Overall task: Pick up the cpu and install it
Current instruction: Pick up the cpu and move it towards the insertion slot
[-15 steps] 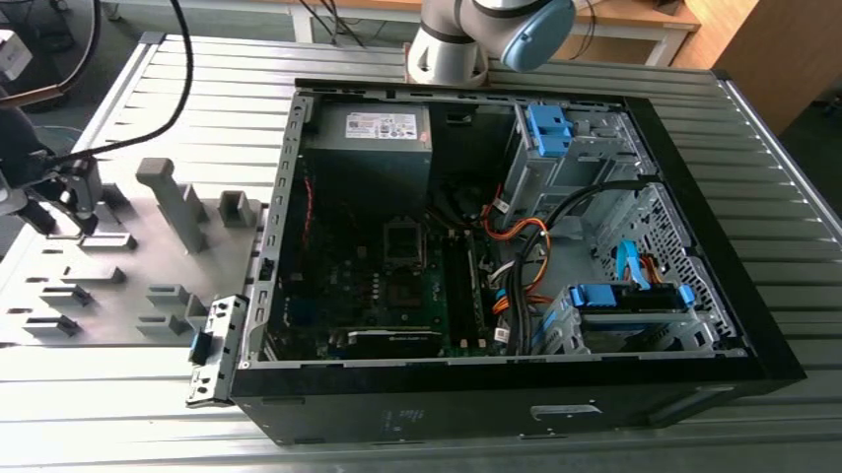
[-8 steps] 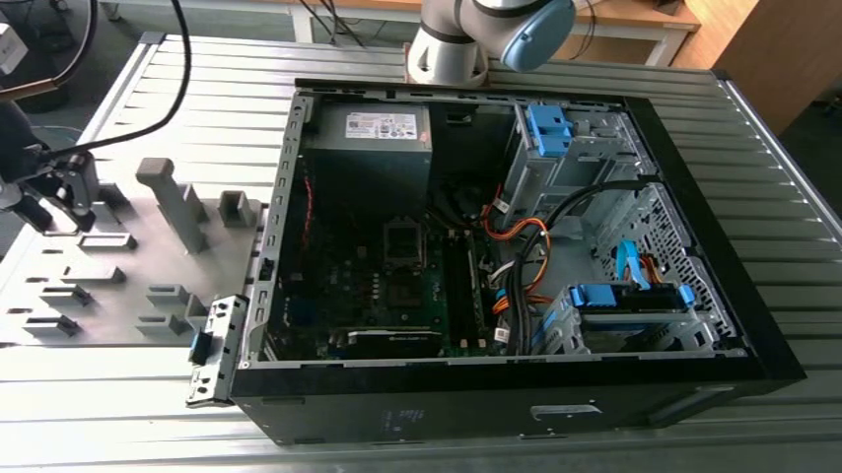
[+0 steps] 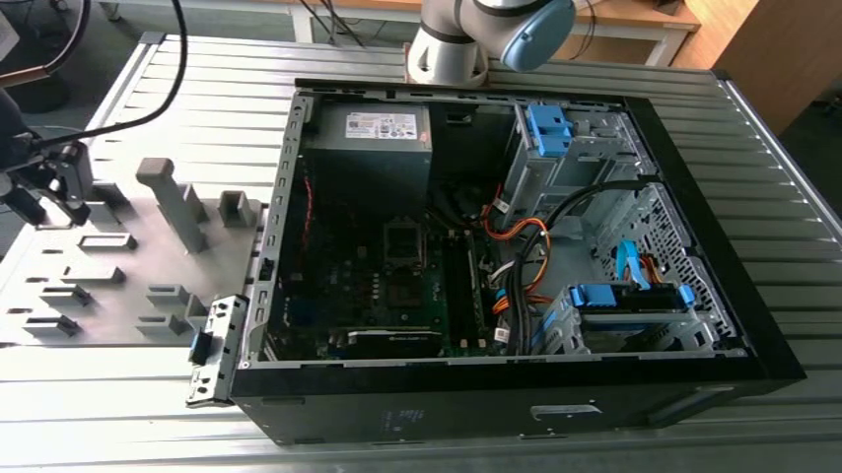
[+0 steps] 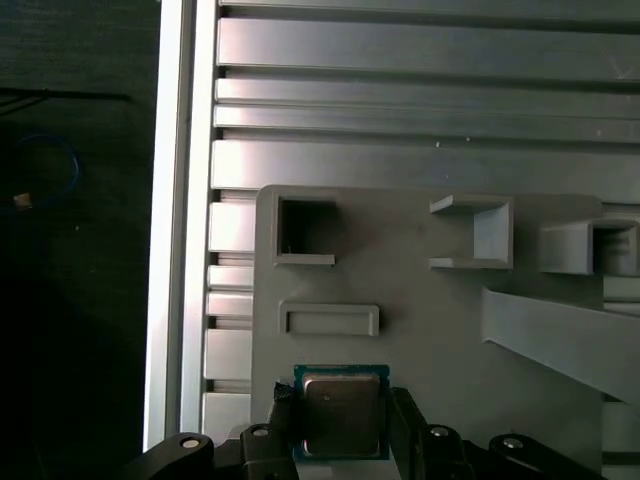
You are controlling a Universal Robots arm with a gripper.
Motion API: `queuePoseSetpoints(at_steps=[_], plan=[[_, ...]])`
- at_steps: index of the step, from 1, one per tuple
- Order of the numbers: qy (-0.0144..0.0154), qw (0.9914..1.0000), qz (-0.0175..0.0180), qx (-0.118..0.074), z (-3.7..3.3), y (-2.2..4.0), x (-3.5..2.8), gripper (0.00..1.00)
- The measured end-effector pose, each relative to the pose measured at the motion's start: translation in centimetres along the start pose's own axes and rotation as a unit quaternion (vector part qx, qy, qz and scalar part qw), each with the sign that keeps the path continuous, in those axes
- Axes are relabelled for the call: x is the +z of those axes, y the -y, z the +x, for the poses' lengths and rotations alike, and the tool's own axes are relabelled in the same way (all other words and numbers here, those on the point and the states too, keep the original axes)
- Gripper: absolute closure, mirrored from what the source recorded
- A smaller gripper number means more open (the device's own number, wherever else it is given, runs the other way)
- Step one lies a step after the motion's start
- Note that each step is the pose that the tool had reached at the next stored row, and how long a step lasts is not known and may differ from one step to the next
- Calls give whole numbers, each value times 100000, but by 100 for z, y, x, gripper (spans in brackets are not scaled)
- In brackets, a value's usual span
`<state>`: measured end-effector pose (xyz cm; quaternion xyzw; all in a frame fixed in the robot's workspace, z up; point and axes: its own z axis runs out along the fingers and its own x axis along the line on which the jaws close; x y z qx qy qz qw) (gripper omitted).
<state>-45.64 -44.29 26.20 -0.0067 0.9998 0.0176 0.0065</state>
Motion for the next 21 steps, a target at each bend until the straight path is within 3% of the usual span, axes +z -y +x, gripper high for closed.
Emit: queuePoseSetpoints(at_steps=[13,21], plan=[[-7,100000,1,0,-4,-9,-259,53],[-4,100000,-1,-1,-6,-13,-378,53]])
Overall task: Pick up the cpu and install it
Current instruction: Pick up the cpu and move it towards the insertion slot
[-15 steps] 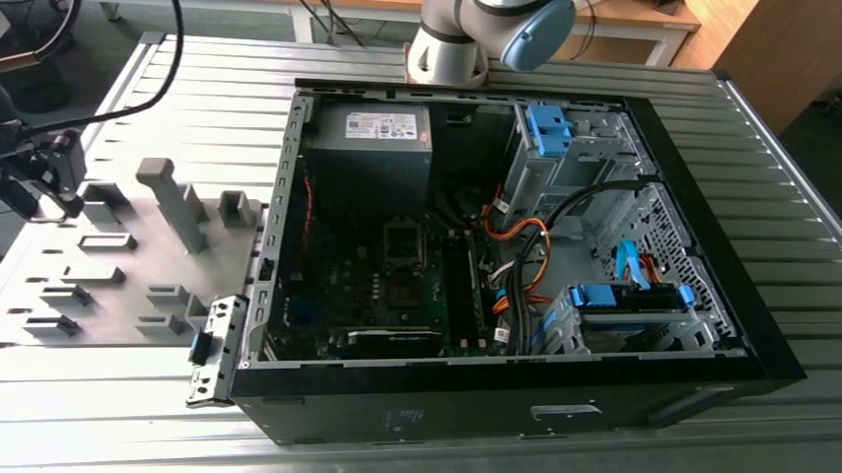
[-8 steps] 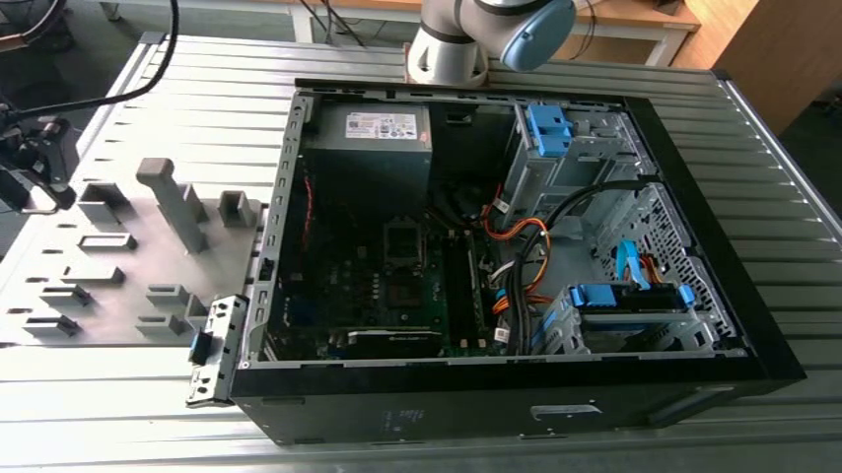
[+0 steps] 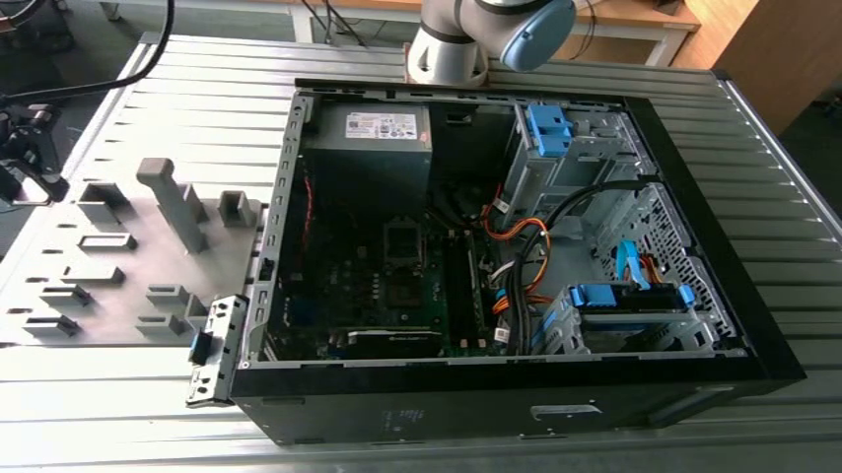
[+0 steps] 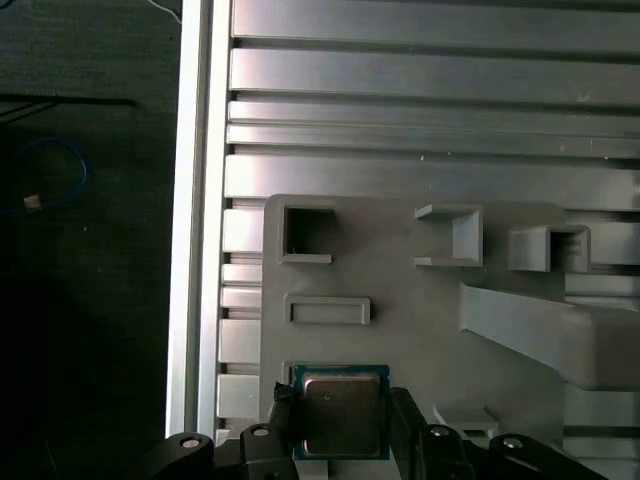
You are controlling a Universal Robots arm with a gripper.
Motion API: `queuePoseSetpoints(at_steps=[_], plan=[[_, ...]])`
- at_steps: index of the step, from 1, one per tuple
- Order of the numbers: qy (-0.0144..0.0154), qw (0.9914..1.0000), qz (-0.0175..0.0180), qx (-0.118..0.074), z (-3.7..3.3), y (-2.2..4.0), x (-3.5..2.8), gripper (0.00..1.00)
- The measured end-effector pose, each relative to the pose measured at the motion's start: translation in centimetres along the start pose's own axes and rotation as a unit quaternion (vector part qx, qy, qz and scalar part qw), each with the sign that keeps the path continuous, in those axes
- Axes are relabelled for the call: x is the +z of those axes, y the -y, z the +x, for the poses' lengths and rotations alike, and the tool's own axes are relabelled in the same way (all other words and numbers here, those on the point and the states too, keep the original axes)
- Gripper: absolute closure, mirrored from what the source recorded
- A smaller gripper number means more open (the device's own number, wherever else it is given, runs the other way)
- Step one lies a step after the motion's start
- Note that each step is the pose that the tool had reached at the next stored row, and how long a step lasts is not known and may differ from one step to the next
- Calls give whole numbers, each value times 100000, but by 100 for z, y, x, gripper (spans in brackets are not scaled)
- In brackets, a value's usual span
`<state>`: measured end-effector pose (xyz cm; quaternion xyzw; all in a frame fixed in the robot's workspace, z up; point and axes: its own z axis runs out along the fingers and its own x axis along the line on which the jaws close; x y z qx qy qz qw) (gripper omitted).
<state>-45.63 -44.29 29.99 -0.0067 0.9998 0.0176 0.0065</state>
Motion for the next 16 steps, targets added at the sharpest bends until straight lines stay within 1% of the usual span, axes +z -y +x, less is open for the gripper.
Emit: queuePoseSetpoints(at_steps=[12,16], plan=[[-3,100000,3,0,0,0,-14,53],[-2,100000,3,0,-1,-2,-47,53]])
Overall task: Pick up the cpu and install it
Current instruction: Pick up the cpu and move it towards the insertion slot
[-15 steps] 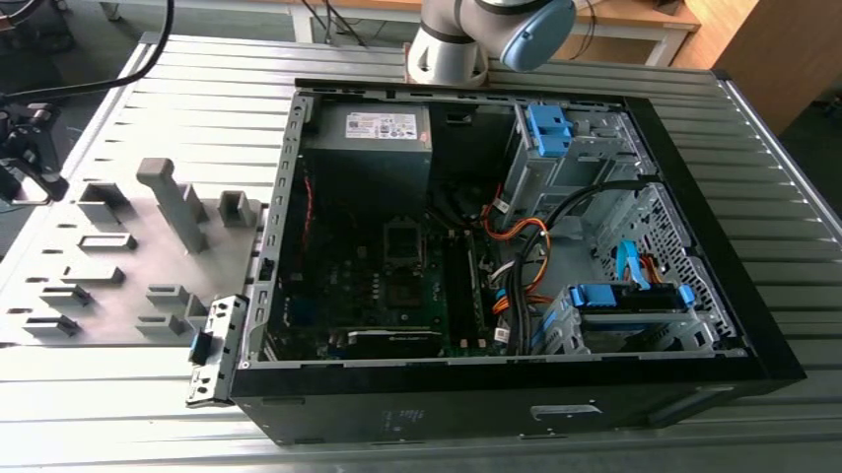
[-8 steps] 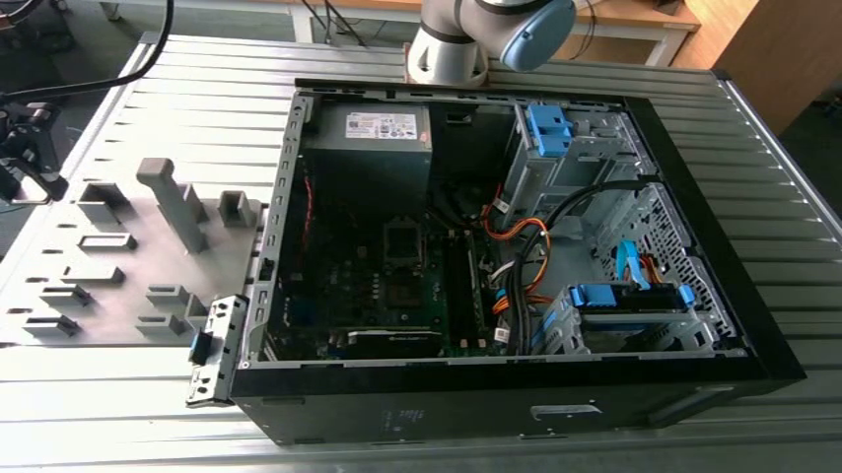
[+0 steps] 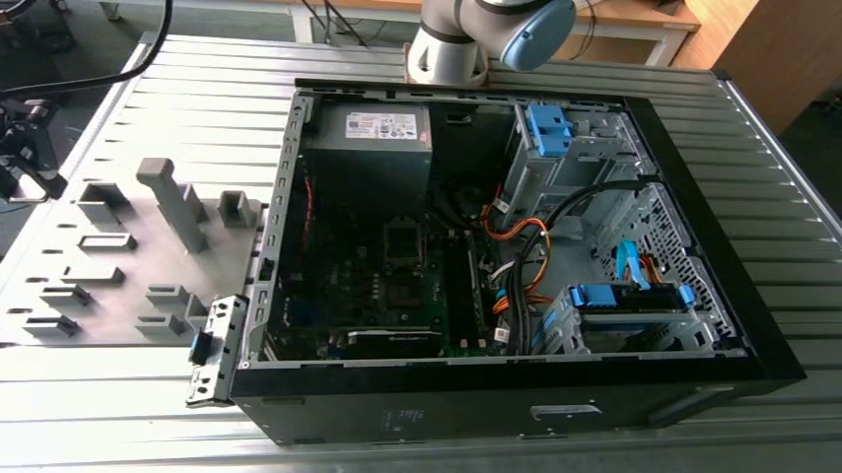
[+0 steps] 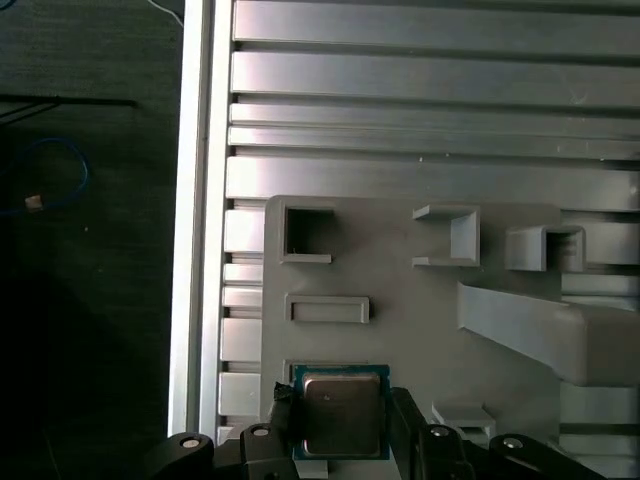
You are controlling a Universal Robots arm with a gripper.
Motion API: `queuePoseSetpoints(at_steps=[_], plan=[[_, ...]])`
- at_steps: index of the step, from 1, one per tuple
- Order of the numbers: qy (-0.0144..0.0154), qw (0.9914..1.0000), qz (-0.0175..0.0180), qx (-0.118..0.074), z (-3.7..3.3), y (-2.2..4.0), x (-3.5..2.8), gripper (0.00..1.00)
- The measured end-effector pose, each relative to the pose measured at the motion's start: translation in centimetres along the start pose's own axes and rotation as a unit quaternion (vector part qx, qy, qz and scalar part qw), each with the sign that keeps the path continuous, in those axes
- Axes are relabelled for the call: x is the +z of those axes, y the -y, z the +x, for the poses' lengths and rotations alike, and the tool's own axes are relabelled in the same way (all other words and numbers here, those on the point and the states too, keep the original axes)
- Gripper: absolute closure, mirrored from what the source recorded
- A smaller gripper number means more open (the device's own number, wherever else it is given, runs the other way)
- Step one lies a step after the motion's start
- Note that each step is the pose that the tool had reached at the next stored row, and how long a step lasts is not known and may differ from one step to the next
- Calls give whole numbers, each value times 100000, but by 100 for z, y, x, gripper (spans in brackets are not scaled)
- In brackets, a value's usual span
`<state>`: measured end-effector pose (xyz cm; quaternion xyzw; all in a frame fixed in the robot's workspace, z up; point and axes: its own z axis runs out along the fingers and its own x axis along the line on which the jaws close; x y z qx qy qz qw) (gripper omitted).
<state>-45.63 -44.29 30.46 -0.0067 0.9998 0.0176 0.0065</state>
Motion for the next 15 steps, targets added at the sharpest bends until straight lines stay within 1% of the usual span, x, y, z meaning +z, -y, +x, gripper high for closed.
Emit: queuePoseSetpoints(at_steps=[9,15], plan=[[4,100000,-2,1,-2,-4,-116,53],[-1,100000,1,1,-2,-6,-180,53]])
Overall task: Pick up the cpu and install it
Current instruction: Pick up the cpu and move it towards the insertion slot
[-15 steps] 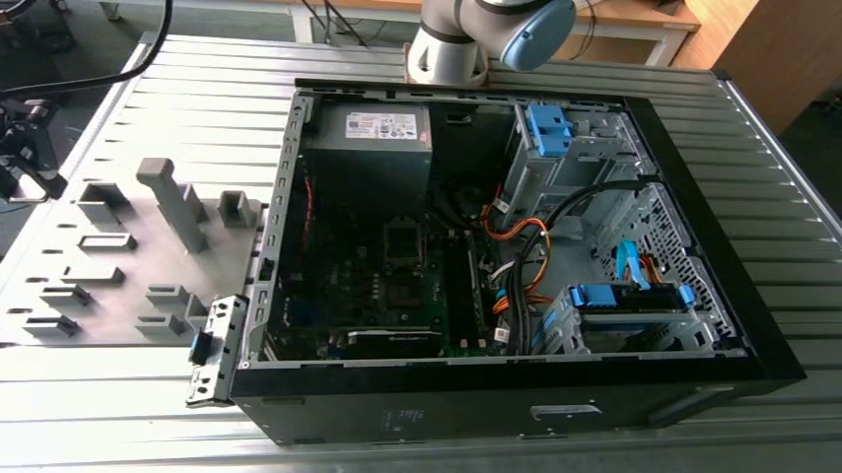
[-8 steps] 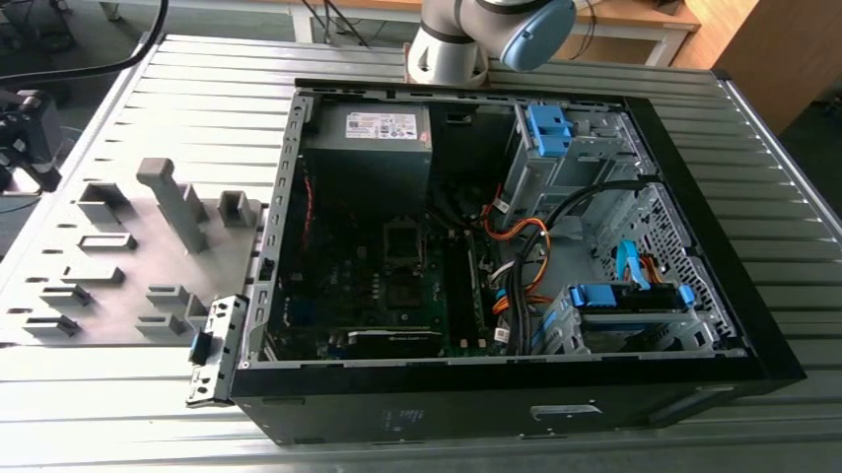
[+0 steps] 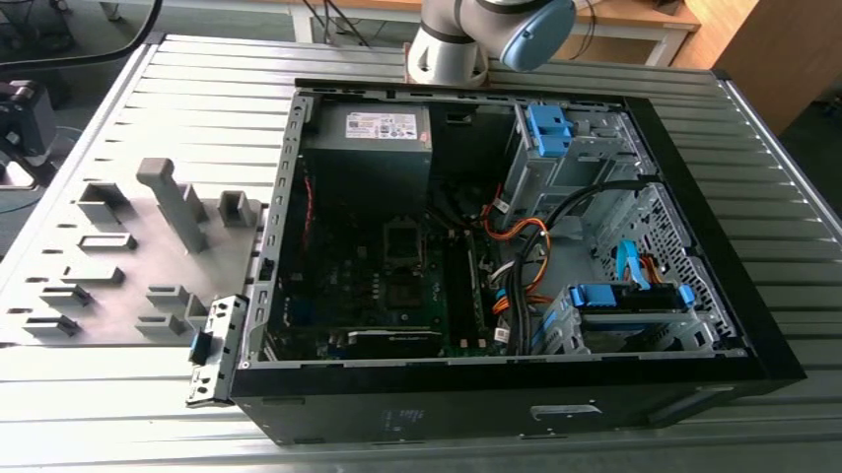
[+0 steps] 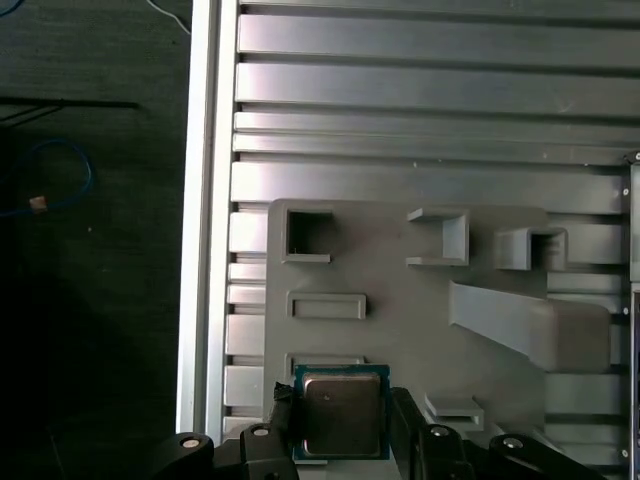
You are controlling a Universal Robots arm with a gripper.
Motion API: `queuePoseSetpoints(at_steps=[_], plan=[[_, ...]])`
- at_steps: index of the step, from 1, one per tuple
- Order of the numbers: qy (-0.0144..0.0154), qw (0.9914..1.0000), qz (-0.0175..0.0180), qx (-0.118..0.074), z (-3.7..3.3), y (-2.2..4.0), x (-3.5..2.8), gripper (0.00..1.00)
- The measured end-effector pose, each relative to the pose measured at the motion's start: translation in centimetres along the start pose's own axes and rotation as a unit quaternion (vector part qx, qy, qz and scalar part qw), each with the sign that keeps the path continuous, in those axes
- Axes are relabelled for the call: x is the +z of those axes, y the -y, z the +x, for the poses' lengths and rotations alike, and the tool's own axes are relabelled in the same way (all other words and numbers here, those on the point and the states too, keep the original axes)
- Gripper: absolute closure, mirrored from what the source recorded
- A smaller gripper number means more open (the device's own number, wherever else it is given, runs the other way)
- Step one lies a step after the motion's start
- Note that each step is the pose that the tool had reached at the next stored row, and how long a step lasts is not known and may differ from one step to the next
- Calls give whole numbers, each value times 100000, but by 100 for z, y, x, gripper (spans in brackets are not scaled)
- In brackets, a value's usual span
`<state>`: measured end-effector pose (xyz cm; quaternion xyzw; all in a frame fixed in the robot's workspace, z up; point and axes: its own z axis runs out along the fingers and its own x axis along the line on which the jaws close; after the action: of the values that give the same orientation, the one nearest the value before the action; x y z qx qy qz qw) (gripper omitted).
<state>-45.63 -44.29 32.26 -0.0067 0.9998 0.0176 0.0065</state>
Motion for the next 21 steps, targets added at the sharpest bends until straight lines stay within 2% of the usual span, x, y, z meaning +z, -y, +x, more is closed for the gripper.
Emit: queuePoseSetpoints(at_steps=[5,21], plan=[[2,100000,-2,-1,-1,-2,-56,53],[3,100000,-2,-1,-1,-4,-105,53]])
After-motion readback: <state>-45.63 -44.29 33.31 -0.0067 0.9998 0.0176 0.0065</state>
